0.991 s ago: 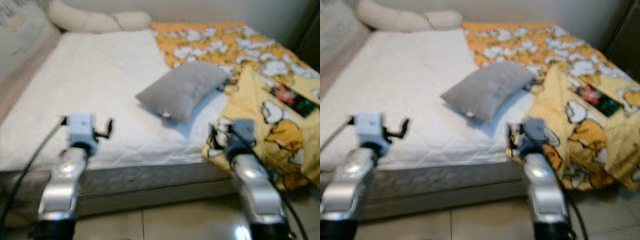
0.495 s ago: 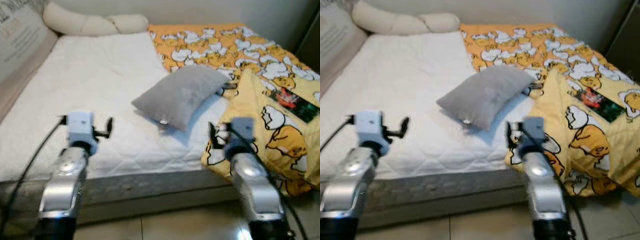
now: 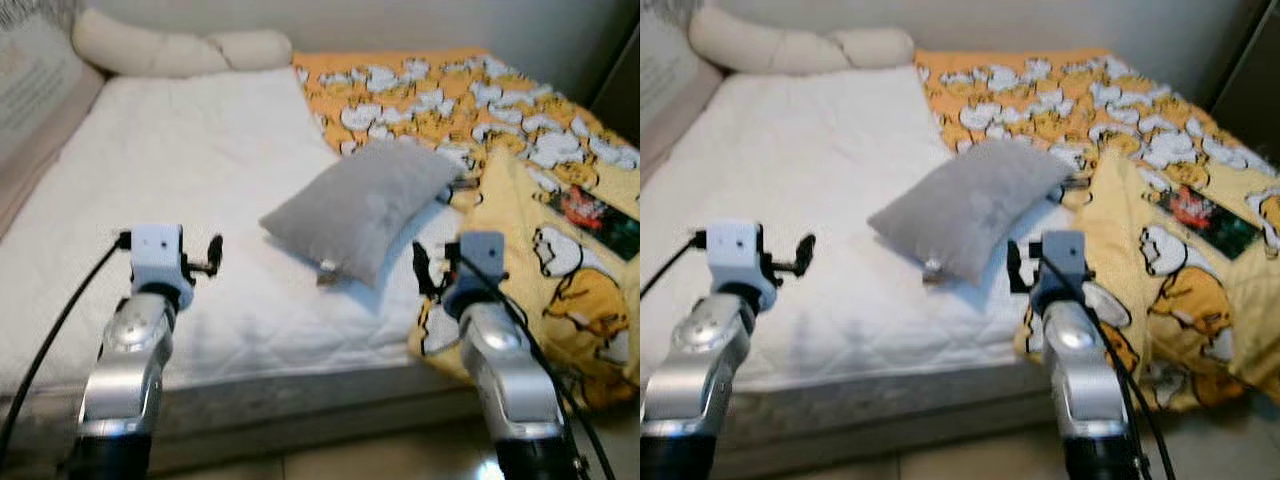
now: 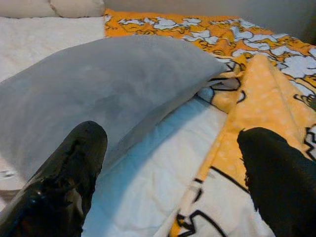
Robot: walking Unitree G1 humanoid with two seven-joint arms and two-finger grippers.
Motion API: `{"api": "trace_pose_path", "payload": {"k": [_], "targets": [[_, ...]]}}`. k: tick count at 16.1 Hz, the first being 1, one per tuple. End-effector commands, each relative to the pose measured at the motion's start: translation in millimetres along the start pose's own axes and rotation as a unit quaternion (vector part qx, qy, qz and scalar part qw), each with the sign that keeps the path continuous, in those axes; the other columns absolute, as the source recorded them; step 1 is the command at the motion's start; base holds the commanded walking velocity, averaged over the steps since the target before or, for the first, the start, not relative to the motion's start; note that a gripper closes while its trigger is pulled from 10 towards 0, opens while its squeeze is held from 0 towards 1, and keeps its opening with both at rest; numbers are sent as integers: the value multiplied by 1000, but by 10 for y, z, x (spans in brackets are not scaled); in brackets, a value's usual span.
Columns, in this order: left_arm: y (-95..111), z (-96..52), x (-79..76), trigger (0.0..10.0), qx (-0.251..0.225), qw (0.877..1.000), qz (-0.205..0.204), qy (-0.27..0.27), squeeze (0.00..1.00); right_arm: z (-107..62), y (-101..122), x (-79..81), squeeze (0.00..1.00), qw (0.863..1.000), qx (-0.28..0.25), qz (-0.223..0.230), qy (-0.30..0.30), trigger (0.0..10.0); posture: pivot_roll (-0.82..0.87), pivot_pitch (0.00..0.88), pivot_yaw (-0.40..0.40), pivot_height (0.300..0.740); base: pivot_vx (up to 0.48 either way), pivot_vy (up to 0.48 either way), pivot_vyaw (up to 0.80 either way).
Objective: Clean up the room
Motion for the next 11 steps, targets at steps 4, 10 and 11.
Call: {"api": "trace_pose_path", "payload": {"k": [4,10,11], "targets": [[11,15,-86,10000,0,1000,-2,-11,0,-1,-19,-124,0,1000,2,-6,-14,10000,-74,0,8,740,333,0,0],[12,19,-93,10000,0,1000,-1,-12,0,0,-12,-108,0,1000,-2,-7,-10,10000,-72,0,8,740,333,0,0],[12,19,-92,10000,0,1000,-1,-13,0,-1,-12,-109,0,1000,-2,-7,-11,10000,-72,0,8,740,330,0,0]]}}
Point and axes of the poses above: a point about 5 cm out from each wrist's last joint towards the gripper, its own z axis pointing out of the wrist towards the gripper, its own y axis along the axis of the wrist's last joint, x = y × z, the point moved 6 cm from there along z, pointing out of the wrist towards the gripper, and after that the axes turned 8 degrees about -z, right-handed, at the moved point
